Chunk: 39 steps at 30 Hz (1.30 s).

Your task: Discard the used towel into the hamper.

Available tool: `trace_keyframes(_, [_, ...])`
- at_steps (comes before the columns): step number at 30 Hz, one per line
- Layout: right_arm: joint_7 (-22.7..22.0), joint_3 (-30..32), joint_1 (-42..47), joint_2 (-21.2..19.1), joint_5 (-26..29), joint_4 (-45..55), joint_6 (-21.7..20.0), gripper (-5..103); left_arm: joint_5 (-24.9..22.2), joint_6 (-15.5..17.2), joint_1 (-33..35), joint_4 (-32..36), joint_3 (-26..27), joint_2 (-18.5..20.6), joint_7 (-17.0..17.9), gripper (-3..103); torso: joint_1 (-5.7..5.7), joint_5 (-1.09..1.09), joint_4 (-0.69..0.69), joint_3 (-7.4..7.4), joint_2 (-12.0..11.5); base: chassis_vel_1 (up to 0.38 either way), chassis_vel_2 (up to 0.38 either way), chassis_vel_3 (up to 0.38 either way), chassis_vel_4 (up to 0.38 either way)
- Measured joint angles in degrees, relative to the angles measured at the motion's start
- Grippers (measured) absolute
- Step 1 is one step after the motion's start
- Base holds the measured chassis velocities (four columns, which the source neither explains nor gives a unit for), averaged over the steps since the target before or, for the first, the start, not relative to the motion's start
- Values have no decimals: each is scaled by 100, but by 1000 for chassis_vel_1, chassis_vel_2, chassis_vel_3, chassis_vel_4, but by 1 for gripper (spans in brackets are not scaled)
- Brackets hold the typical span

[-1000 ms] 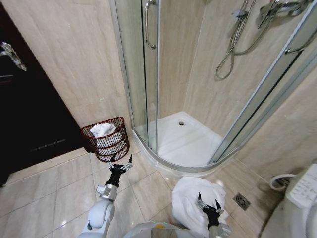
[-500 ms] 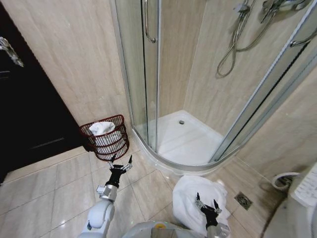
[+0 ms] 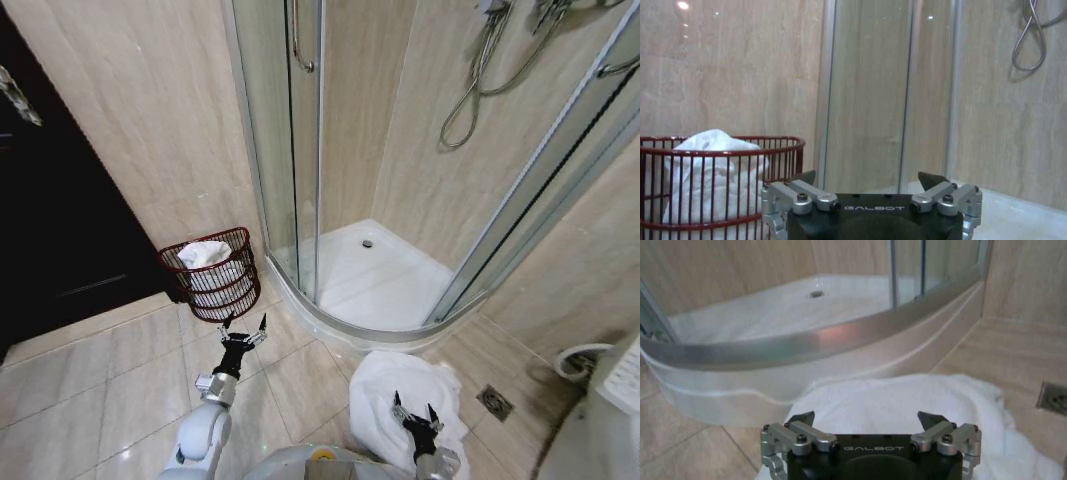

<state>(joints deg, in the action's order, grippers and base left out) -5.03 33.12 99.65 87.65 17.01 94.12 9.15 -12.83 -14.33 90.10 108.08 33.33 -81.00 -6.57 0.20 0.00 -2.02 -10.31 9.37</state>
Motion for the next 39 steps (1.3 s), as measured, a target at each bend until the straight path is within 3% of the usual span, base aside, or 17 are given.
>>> trace_keyframes(11, [148,94,-624,-44,311,-714,-501,100,-27,-76,-27,-40,20,-7,1,100,-17,0,-1,133,-172,0,0,0,0])
trace_keyframes(31, [529,245,-1449,-189,479,-1708,-1042,103,39,33,-50,51,69,-56,9,100,-20,-1,0,115,-142,0,0,0,0])
trace_keyframes(33, [529,247,-1471,-184,477,-1724,-1055,98,53,71,-56,97,61,-99,13,100,-20,0,0,113,-139,0,0,0,0])
trace_keyframes(37, [529,245,-1486,-206,476,-1759,-1109,77,120,160,-7,260,25,-203,18,100,-20,0,0,109,-132,0,0,0,0])
trace_keyframes(39, [529,248,-1489,-207,479,-1773,-1109,77,146,159,7,276,25,-215,28,100,-20,0,0,108,-131,0,0,0,0])
